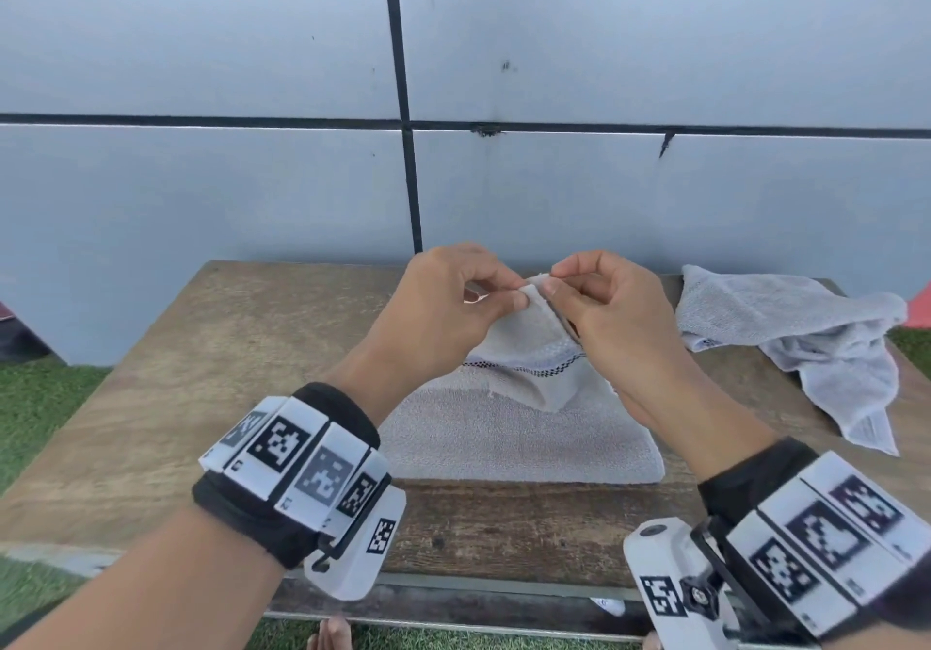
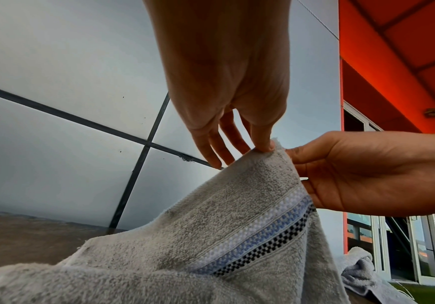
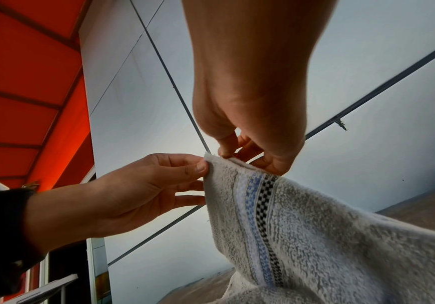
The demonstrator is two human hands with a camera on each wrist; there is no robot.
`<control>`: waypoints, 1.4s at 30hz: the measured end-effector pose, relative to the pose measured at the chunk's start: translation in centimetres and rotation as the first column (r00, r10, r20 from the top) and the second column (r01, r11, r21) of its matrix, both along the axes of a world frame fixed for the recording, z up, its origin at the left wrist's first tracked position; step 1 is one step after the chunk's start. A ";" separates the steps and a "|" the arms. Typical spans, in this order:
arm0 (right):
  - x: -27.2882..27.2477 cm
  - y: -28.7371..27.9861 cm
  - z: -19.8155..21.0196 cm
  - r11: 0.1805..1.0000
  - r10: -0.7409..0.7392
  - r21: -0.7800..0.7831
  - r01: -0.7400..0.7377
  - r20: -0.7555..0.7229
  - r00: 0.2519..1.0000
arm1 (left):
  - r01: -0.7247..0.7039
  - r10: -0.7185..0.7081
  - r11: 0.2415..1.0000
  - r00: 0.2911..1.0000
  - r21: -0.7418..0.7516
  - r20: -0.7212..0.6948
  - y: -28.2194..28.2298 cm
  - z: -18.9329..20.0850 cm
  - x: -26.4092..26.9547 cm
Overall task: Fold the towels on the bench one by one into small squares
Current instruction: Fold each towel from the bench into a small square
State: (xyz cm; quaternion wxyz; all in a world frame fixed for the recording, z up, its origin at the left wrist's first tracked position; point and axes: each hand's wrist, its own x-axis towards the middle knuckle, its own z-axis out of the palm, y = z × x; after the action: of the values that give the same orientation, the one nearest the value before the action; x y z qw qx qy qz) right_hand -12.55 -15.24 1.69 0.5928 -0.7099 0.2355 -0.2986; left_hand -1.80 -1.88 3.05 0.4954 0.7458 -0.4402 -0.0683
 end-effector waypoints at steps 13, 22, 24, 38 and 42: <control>-0.3 0.2 0.3 0.993 0.109 -0.050 -0.110 -0.038 0.993 | -0.053 0.051 0.998 0.996 -0.026 -0.070 0.0 0.1 -0.3; -0.3 0.1 0.2 0.993 0.098 -0.056 -0.100 -0.024 0.995 | -0.052 0.051 0.999 0.997 -0.012 -0.064 0.1 0.3 -0.3; -0.4 0.1 0.2 0.993 0.105 -0.052 -0.107 -0.033 0.994 | -0.044 0.044 0.999 0.997 -0.010 -0.070 0.1 0.2 -0.2; -0.6 0.0 0.4 0.980 0.149 -0.121 -0.157 -0.077 0.986 | 0.023 -0.023 0.999 1.000 -0.025 0.008 -0.2 -0.3 -0.2; -0.7 -0.1 0.3 0.980 0.109 -0.157 -0.121 -0.081 0.991 | 0.105 -0.104 0.994 0.994 0.020 -0.027 0.0 -0.1 0.1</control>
State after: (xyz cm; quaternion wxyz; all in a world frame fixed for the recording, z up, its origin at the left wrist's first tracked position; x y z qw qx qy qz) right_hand -13.21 -15.35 2.02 0.5409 -0.7782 0.1902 -0.2562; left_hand -1.66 -1.84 3.00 0.4888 0.7260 -0.4714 -0.1085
